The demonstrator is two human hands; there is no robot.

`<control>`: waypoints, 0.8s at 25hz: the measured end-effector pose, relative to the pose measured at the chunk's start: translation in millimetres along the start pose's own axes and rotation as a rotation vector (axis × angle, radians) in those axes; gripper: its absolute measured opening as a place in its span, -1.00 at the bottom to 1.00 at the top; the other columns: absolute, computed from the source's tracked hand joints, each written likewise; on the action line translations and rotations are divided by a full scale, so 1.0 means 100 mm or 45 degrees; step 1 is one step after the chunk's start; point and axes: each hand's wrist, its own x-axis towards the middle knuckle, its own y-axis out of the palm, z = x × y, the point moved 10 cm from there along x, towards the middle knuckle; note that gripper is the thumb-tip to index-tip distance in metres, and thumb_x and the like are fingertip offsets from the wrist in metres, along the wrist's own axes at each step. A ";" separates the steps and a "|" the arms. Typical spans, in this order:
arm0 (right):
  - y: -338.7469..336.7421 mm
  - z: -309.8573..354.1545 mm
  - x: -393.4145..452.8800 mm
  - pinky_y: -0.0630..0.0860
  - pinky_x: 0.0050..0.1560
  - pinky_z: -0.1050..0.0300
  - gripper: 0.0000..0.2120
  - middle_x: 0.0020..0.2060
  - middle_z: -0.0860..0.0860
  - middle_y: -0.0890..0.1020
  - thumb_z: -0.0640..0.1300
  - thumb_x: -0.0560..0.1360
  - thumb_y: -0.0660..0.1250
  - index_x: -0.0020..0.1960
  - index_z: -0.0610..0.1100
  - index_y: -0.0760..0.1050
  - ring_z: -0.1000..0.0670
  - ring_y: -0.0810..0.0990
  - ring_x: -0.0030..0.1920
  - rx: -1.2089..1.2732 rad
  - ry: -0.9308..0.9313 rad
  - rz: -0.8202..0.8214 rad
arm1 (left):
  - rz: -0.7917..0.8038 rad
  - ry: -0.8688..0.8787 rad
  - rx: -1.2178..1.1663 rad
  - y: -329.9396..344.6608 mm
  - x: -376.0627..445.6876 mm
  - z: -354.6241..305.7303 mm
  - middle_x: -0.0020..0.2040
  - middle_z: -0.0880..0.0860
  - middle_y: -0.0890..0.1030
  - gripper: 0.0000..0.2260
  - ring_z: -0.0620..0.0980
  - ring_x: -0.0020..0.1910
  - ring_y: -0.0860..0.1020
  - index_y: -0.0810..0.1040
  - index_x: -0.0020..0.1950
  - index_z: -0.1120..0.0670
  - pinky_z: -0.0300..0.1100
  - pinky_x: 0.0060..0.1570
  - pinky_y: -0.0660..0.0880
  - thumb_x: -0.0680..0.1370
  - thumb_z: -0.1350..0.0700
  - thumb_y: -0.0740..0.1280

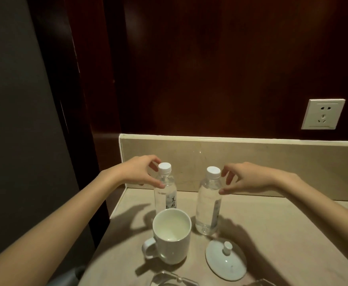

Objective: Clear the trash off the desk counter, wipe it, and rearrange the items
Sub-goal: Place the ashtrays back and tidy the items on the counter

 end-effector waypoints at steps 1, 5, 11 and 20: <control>-0.05 0.03 0.02 0.46 0.03 0.18 -0.45 0.10 0.07 0.57 0.21 0.39 0.41 0.25 -0.04 0.38 0.05 0.56 0.02 0.051 -0.031 -0.024 | 0.007 0.028 -0.086 0.01 0.04 -0.04 0.14 -0.13 0.50 -0.44 -0.11 0.01 0.58 0.41 0.30 -0.05 -0.22 -0.10 0.58 0.36 -0.04 0.54; -0.10 0.27 0.11 0.49 0.02 0.17 -0.52 0.11 0.09 0.54 0.08 0.36 0.50 0.16 0.00 0.38 0.06 0.58 0.04 0.171 -0.204 -0.051 | 0.129 0.112 -0.284 0.17 0.11 -0.11 -0.08 -0.14 0.61 -0.67 -0.16 -0.17 0.55 0.56 0.11 0.05 -0.19 -0.15 0.56 0.40 0.10 0.54; -0.01 0.35 0.27 0.55 -0.08 -0.04 -0.53 -0.08 0.02 0.61 0.10 0.26 0.56 0.05 -0.02 0.46 -0.07 0.62 -0.10 0.070 -0.285 0.035 | 0.206 0.114 -0.345 0.29 0.12 -0.10 -0.09 -0.11 0.59 -0.61 -0.19 -0.24 0.55 0.53 0.17 0.10 -0.22 -0.22 0.53 0.39 0.20 0.53; -0.11 0.22 0.17 0.48 -0.15 0.02 -0.55 -0.15 0.06 0.53 0.08 0.28 0.55 0.03 -0.07 0.46 -0.03 0.52 -0.12 -0.001 -0.309 -0.004 | 0.118 0.132 -0.261 0.21 0.14 -0.28 0.01 -0.03 0.61 -0.64 -0.12 -0.12 0.61 0.54 0.16 0.13 -0.12 -0.14 0.61 0.41 0.15 0.52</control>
